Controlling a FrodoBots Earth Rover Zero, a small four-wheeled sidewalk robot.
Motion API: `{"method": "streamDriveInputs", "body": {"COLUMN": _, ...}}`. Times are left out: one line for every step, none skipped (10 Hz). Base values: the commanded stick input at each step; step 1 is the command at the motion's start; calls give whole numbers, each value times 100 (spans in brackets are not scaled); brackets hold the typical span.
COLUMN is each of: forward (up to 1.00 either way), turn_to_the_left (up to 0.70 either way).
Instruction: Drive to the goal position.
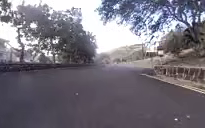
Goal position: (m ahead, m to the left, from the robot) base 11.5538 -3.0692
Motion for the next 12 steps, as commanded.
{"method": "streamDriveInputs", "body": {"forward": 70, "turn_to_the_left": 0}}
{"method": "streamDriveInputs", "body": {"forward": 70, "turn_to_the_left": 0}}
{"method": "streamDriveInputs", "body": {"forward": 70, "turn_to_the_left": 0}}
{"method": "streamDriveInputs", "body": {"forward": 70, "turn_to_the_left": 0}}
{"method": "streamDriveInputs", "body": {"forward": 70, "turn_to_the_left": 0}}
{"method": "streamDriveInputs", "body": {"forward": 70, "turn_to_the_left": 0}}
{"method": "streamDriveInputs", "body": {"forward": 70, "turn_to_the_left": 0}}
{"method": "streamDriveInputs", "body": {"forward": 70, "turn_to_the_left": 0}}
{"method": "streamDriveInputs", "body": {"forward": 70, "turn_to_the_left": 0}}
{"method": "streamDriveInputs", "body": {"forward": 70, "turn_to_the_left": 0}}
{"method": "streamDriveInputs", "body": {"forward": 70, "turn_to_the_left": 0}}
{"method": "streamDriveInputs", "body": {"forward": 70, "turn_to_the_left": 0}}
